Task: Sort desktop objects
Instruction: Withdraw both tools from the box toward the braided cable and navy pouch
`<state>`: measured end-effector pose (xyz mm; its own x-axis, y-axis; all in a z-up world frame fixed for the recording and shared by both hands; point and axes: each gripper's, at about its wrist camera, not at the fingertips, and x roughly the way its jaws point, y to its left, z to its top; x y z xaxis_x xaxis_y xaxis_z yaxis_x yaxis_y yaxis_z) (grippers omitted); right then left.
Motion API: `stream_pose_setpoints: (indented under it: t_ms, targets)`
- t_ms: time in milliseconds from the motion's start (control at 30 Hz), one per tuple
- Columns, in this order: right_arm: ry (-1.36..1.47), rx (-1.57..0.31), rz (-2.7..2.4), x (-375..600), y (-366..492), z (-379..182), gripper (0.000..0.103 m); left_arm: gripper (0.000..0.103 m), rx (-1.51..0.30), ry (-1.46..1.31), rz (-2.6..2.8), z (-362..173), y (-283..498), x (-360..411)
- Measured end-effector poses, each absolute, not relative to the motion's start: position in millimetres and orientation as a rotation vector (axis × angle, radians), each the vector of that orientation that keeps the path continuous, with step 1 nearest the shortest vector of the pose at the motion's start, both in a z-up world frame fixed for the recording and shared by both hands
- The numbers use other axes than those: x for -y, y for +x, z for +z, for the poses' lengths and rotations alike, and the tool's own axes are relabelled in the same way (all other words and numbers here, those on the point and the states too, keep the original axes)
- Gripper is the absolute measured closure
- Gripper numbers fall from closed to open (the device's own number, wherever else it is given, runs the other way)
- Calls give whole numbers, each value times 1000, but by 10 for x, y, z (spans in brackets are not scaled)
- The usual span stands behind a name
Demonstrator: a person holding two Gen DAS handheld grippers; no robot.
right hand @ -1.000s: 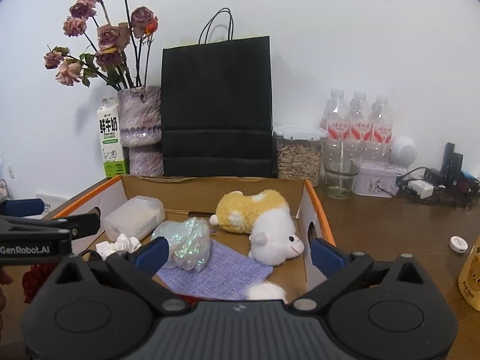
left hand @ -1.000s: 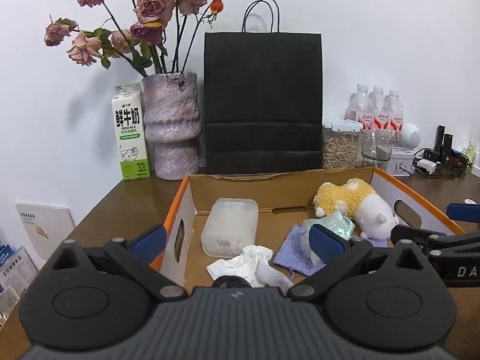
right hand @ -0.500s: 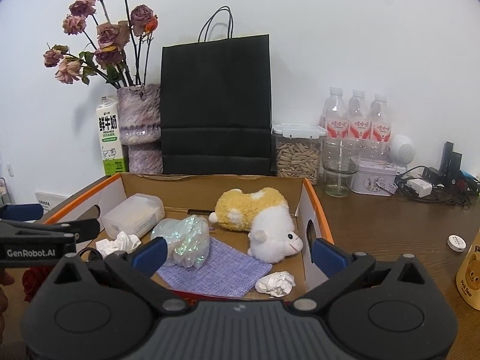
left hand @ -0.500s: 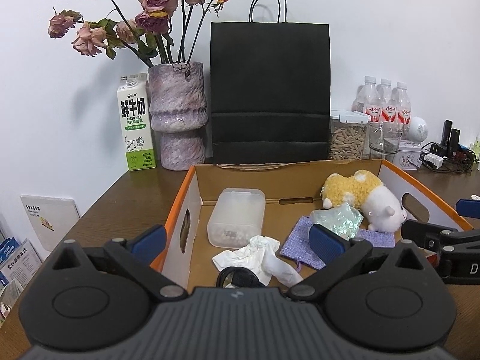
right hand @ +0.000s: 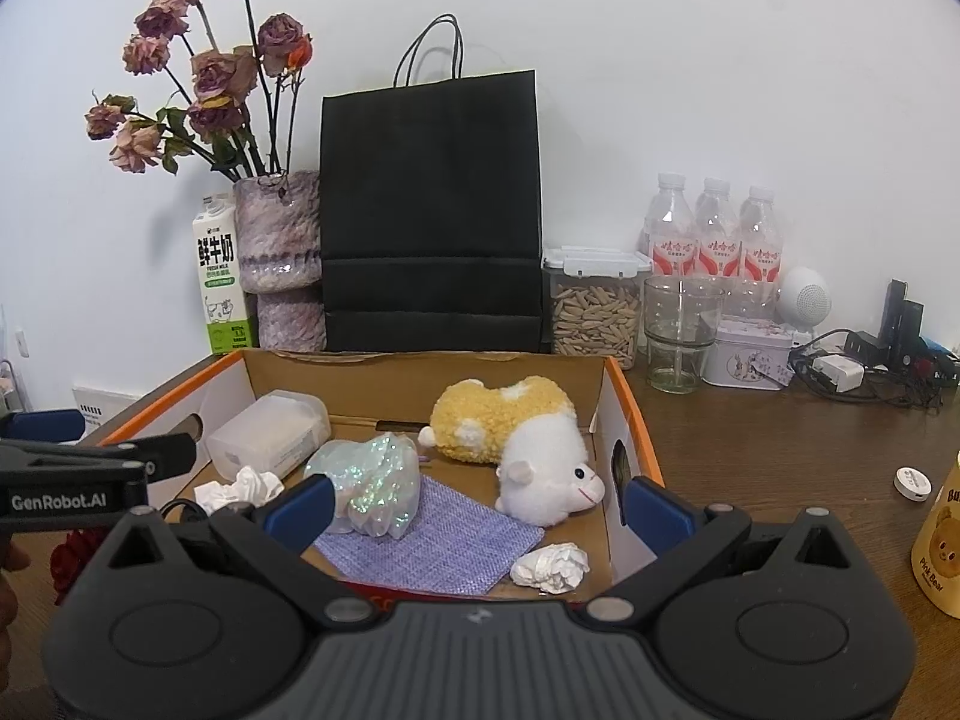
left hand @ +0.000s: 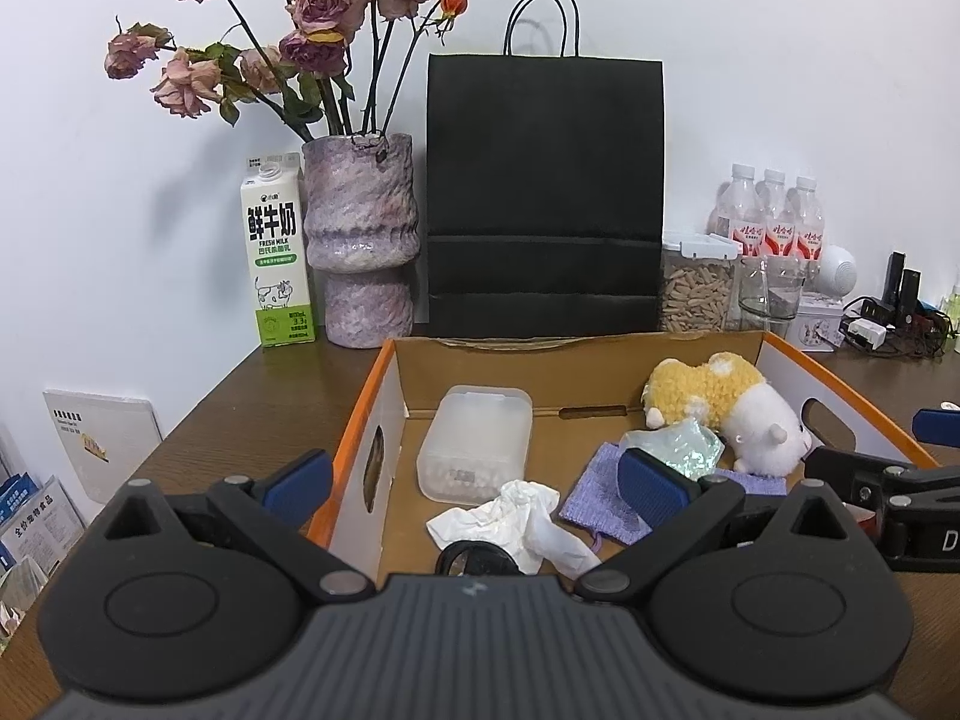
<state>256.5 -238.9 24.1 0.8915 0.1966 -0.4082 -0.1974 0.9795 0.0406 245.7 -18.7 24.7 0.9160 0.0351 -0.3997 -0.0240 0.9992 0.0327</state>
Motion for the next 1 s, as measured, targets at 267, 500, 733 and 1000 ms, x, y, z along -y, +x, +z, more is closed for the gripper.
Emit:
stream_pose_setpoints:
  t_ms: [267, 500, 733, 1000]
  targets:
    - [-6, -413, 210, 2371, 2510, 296, 0, 0, -395, 30, 37, 296, 2385, 186]
    - [-14, -405, 219, 2338, 2429, 355, 0, 0, -389, 24, 42, 342, 2290, 153]
    - [-10, -418, 223, 2342, 2335, 399, 0, 0, -385, 24, 45, 372, 2152, 91]
    - [-3, -435, 221, 2366, 2168, 410, 0, 0, -393, 20, 61, 400, 1963, -14]
